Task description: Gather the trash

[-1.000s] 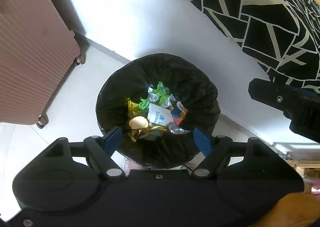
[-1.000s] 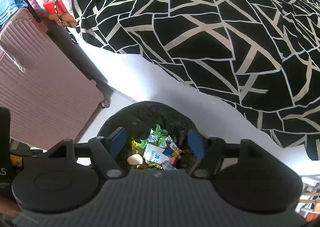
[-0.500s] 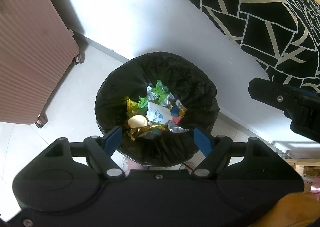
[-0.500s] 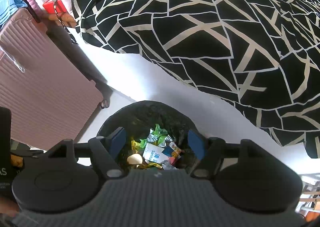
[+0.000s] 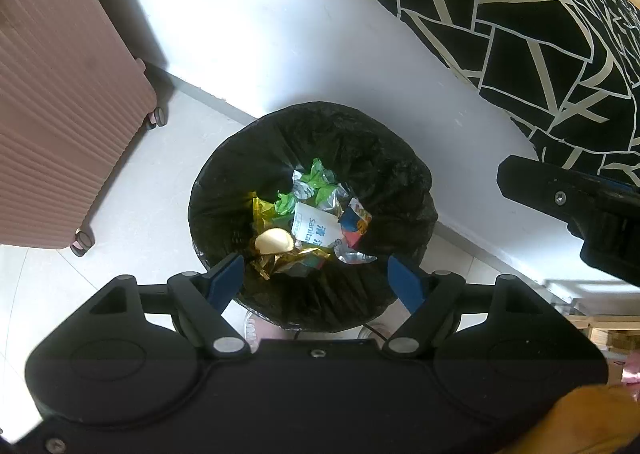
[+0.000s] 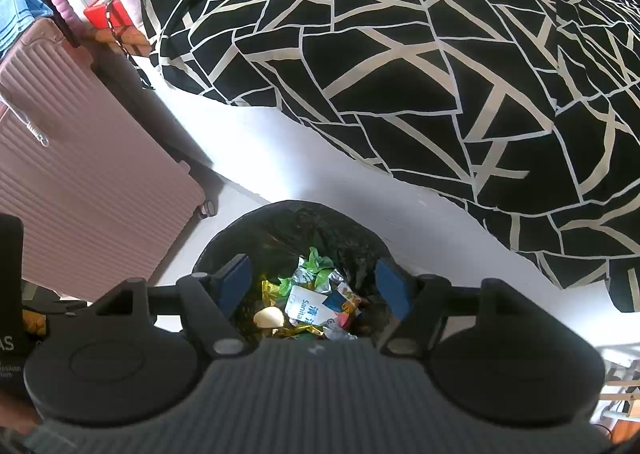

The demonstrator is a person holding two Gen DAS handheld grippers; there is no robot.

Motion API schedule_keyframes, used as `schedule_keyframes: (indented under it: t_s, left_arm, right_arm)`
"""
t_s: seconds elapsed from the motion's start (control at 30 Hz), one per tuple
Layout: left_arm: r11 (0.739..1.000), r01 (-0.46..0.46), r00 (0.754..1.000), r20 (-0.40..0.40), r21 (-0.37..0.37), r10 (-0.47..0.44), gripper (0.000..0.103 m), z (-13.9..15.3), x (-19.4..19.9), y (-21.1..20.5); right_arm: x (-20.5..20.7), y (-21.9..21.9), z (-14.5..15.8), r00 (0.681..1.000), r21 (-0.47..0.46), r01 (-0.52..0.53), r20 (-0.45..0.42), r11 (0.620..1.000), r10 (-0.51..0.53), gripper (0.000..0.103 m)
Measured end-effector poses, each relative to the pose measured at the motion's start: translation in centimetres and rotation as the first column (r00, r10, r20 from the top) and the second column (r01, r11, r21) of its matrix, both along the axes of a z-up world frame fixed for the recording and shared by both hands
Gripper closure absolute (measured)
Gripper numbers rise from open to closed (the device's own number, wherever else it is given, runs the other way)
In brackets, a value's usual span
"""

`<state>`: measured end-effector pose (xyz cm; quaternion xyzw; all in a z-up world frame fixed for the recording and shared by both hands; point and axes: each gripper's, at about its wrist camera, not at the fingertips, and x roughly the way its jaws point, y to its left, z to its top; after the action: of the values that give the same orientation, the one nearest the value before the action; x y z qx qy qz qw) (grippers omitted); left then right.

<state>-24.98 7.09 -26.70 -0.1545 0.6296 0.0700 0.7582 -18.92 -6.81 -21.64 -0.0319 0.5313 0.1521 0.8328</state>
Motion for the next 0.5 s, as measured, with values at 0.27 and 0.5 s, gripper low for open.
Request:
schedule_keyframes:
  t_s: [0.27,0.5]
  left_arm:
    - [1.000,-0.001,1.000,0.000,-0.001,0.001,0.026,-0.01,-0.02,0.00]
    - [1.000,-0.001,1.000,0.001,-0.002,0.001,0.026,-0.01,-0.04,0.04]
  right_arm:
    - [-0.06,0.01,-0.01,1.000,-0.001,0.000,0.000,1.000,0.000,0.024]
    - [-0.19,-0.08,-0.04,1.000,-0.002,0.001,0.000,1.000,-0.001,0.024]
